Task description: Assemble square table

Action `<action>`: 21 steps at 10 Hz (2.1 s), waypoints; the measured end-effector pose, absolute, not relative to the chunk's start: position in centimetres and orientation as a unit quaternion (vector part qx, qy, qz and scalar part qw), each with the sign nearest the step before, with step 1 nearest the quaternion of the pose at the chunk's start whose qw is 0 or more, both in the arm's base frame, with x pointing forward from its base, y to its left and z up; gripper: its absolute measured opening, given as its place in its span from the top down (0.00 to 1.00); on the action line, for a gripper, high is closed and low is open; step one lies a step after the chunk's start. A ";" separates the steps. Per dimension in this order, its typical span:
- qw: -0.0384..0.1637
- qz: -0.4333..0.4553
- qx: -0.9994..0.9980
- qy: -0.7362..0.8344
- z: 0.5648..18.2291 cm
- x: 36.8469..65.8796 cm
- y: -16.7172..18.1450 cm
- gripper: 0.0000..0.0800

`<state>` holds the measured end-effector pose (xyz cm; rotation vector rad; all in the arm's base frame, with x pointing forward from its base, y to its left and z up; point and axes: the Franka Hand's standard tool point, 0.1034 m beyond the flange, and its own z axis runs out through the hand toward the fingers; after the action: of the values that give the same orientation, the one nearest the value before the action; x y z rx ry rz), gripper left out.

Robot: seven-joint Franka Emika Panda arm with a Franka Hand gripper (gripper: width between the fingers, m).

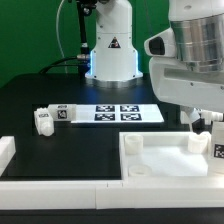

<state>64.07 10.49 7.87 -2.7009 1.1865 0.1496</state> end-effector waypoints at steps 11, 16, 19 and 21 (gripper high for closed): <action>0.061 0.025 -0.904 0.423 7.6 64.3 10.3 0.64; 0.098 0.048 -0.697 0.708 7.4 64.0 10.1 0.64; 0.094 0.050 -0.715 0.691 7.4 63.9 10.2 0.51; 0.086 0.048 -0.794 0.600 8.2 64.7 10.7 0.23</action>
Offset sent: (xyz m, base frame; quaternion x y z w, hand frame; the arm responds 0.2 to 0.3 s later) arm 0.0000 0.0000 0.0000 0.0000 0.0000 -0.0650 0.9979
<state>64.71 10.66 8.23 -2.3656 1.7885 0.1444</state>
